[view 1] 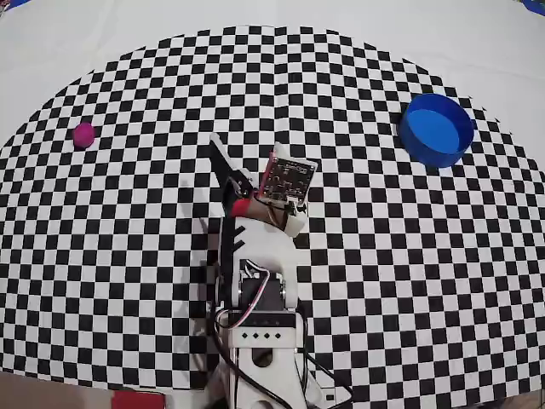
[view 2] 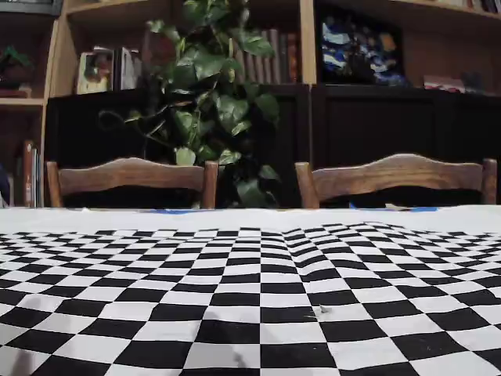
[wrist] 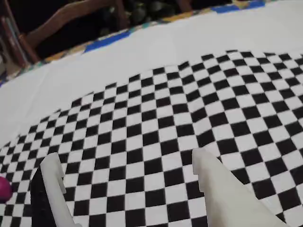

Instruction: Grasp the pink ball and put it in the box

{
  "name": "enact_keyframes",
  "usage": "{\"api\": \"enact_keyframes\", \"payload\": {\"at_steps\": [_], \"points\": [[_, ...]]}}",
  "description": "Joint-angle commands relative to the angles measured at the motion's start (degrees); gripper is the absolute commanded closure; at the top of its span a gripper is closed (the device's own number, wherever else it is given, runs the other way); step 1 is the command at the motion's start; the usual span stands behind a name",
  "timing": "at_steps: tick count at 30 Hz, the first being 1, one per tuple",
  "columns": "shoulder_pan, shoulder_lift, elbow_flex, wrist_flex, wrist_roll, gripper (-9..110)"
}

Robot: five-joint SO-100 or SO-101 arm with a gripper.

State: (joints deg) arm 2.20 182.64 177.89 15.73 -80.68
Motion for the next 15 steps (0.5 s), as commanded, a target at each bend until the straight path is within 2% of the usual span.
{"api": "enact_keyframes", "payload": {"at_steps": [1, 5, 15], "points": [[1.1, -0.8, 0.4, -1.3, -7.6, 70], [1.2, -0.8, 0.4, -2.4, -11.9, 70], [0.7, -1.1, 0.4, -2.9, -11.9, 69]]}}
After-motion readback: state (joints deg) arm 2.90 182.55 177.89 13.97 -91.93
